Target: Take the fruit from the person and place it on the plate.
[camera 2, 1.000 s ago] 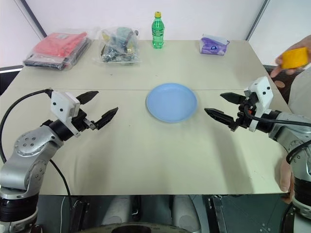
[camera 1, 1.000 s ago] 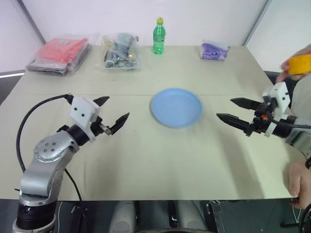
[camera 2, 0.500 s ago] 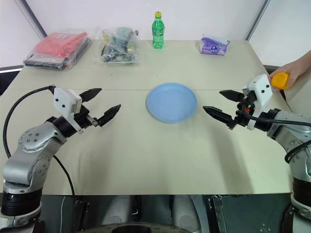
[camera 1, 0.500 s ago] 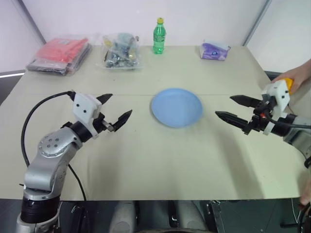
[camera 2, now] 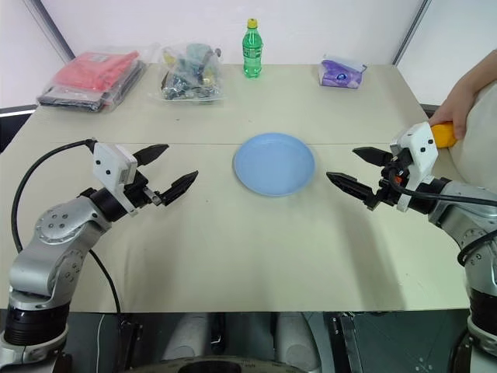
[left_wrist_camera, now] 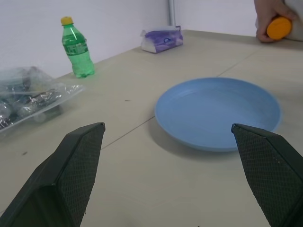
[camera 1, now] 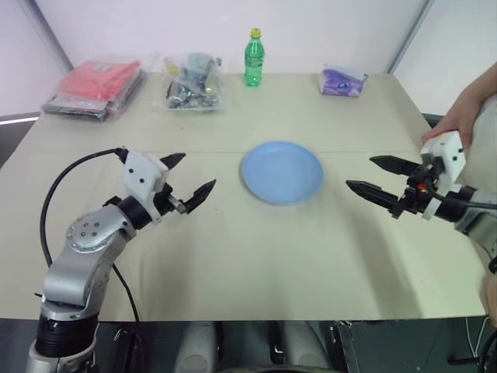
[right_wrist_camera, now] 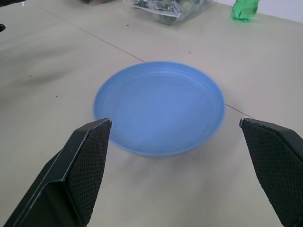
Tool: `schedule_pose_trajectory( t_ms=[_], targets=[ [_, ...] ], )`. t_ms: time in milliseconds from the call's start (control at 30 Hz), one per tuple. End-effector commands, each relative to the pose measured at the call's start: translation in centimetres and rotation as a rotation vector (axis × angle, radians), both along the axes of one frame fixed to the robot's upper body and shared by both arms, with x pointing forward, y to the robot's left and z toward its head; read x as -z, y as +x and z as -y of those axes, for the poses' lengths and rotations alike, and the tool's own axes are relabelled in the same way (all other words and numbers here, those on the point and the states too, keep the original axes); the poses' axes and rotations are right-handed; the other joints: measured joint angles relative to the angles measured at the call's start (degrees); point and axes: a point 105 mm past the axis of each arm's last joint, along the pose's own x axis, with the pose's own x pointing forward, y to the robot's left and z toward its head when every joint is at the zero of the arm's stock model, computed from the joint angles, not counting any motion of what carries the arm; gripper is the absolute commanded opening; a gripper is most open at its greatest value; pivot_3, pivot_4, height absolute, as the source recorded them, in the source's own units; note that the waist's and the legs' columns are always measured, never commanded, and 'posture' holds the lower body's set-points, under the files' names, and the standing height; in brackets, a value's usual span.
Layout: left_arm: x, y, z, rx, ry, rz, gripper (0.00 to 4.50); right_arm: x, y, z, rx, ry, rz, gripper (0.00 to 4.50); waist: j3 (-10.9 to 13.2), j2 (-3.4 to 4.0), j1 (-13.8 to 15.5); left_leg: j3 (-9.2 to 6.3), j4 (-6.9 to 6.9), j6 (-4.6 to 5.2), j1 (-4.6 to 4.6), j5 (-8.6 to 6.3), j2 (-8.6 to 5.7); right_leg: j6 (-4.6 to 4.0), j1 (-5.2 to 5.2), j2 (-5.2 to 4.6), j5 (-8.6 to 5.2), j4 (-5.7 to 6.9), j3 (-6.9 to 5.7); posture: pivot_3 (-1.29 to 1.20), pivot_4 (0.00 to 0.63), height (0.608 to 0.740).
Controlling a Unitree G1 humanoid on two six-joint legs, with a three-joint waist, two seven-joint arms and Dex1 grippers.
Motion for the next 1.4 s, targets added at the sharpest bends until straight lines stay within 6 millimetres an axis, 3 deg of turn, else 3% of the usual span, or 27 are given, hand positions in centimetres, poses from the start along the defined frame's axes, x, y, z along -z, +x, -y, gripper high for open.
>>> schedule_pose_trajectory(
  t_ms=[33,633,767,933,1400],
  targets=[
    [-0.9,-0.4,0.1,0.005,-0.004,0.05,4.5,-1.4,-0.3,-0.1,-0.015,-0.016,0.051,4.44,0.0,0.0,0.0,0.0,0.0,0.0,0.0,0.0,0.0,0.0,0.0,0.0,0.0,0.0,0.0,0.0,0.15,0.731],
    [-1.8,0.1,-0.5,-0.04,0.013,0.1,4.5,-1.3,-0.3,-0.8,-0.021,0.0,0.065,4.44,0.0,0.0,0.02,0.0,0.0,0.0,0.0,0.0,0.0,0.0,0.0,0.0,0.0,0.0,0.0,0.0,0.15,0.731],
    [-3.6,1.5,-0.8,-0.13,0.016,0.224,4.5,-2.6,0.0,-2.4,-0.046,0.072,0.112,4.44,0.0,0.0,0.02,-0.01,0.01,0.0,0.0,0.0,0.0,0.0,0.0,0.01,0.0,0.0,0.0,0.0,0.15,0.731],
    [-5.1,3.4,0.4,-0.169,-0.029,0.345,4.5,-4.0,0.6,-4.6,-0.062,0.14,0.178,4.44,0.0,0.0,0.22,-0.02,0.02,0.0,-0.01,0.0,-0.01,0.02,0.02,0.01,0.01,0.0,0.0,0.0,0.15,0.731],
    [-7.1,7.6,2.8,-0.118,-0.149,0.405,4.5,-3.8,1.0,-5.7,-0.063,0.136,0.199,4.44,0.0,0.0,1.18,0.03,0.04,0.0,-0.04,0.0,-0.02,0.04,0.01,0.01,0.02,-0.04,-0.01,0.0,0.15,0.731]
  ],
)
